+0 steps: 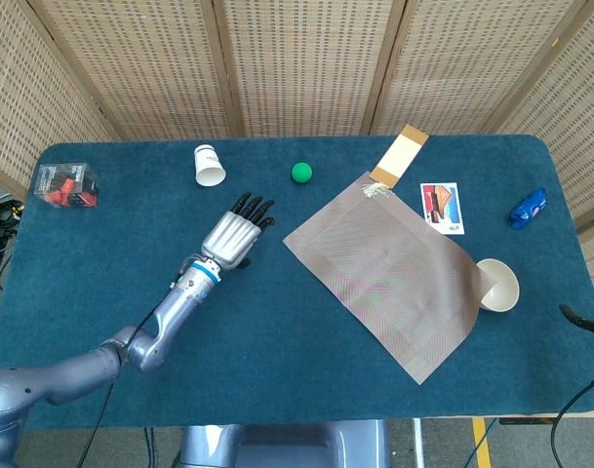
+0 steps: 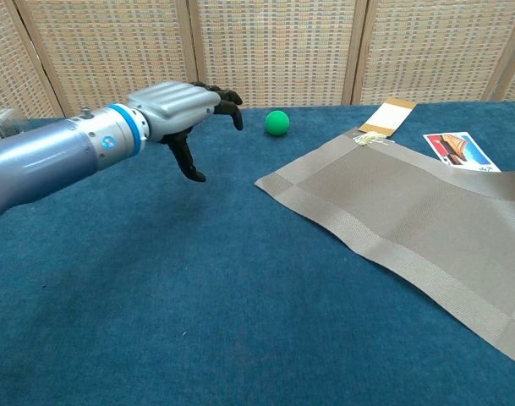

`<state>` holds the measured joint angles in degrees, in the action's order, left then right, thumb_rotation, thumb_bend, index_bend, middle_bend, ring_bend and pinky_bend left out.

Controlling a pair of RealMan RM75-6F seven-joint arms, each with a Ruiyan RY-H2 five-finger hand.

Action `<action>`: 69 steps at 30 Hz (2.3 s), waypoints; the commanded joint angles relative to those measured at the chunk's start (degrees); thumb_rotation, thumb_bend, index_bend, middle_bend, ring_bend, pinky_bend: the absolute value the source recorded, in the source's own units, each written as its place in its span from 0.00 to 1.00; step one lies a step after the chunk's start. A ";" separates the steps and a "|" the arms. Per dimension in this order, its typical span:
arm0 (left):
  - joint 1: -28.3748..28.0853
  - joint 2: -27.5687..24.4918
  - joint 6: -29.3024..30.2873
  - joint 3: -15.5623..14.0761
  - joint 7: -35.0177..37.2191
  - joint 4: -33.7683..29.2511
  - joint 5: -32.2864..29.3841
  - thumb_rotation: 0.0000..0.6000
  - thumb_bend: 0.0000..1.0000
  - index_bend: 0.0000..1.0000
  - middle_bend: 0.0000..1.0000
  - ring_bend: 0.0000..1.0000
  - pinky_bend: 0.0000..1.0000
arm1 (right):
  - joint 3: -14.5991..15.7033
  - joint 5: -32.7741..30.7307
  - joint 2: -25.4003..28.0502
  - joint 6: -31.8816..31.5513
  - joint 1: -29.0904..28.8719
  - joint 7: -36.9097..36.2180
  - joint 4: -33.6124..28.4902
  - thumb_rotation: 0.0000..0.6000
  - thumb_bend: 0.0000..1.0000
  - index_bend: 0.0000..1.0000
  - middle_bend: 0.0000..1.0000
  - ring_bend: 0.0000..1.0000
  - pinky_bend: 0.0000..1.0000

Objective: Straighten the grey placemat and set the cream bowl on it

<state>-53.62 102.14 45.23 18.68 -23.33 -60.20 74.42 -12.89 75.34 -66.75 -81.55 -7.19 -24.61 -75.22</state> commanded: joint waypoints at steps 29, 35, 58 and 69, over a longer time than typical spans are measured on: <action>-20.62 24.20 -8.94 3.18 -3.67 36.27 -8.84 1.00 0.06 0.23 0.00 0.00 0.00 | -1.86 -1.40 0.29 1.20 0.48 -5.50 1.43 1.00 0.20 0.05 0.00 0.00 0.00; -21.95 25.39 -10.15 3.26 -3.01 39.25 -9.29 1.00 0.06 0.23 0.00 0.00 0.00 | -2.00 -1.30 0.24 1.14 0.51 -5.74 1.57 1.00 0.21 0.05 0.00 0.00 0.00; -25.24 27.86 -14.28 2.46 -2.34 44.43 -11.34 1.00 0.14 0.26 0.00 0.00 0.00 | -2.54 -1.99 -0.83 2.36 0.27 -7.47 3.32 1.00 0.20 0.06 0.00 0.00 0.00; -25.67 27.86 -12.88 0.62 -3.05 42.67 -13.55 1.00 0.48 0.31 0.00 0.00 0.00 | -2.51 -1.51 -1.02 2.24 0.25 -7.92 3.47 1.00 0.20 0.07 0.00 0.00 0.00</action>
<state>-79.27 130.00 32.21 19.40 -26.37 -17.44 61.00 -15.40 73.82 -67.78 -79.31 -6.95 -32.52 -71.74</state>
